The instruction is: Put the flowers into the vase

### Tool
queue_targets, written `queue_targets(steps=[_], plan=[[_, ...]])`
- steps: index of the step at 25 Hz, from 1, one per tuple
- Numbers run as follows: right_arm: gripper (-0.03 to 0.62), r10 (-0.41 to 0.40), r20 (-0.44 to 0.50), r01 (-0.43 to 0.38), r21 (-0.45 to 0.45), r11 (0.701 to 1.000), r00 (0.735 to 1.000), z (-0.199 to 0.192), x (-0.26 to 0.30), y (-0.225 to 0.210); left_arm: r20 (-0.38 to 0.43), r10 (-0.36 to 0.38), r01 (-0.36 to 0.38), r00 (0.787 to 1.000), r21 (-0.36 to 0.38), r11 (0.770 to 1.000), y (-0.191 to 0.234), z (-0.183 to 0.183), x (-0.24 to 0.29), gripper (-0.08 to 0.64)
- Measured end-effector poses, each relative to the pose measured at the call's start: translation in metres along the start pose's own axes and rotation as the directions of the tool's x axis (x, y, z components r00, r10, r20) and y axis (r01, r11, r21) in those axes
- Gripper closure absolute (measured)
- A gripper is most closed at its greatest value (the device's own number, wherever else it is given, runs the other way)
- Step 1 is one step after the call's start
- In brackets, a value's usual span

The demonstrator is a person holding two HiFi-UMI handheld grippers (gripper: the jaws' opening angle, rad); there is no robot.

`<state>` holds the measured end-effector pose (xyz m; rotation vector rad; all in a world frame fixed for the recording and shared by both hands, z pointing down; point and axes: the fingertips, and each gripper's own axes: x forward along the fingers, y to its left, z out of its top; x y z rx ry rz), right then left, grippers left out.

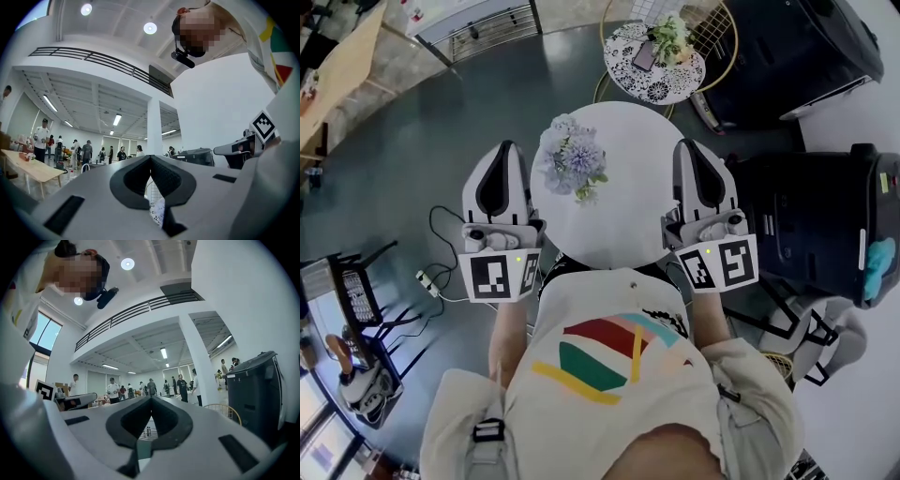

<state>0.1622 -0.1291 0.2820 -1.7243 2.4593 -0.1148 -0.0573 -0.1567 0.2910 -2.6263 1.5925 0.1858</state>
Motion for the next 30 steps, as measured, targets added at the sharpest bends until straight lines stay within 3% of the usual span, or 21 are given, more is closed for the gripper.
queue_targets(steps=[30], plan=[[0.581,-0.026,-0.056,0.027,0.010,1.000,0.998,-0.018,0.002,-0.012,-0.012,0.005,-0.005,1.000,0.007,1.000,-0.004,-0.003,0.005,0.555]])
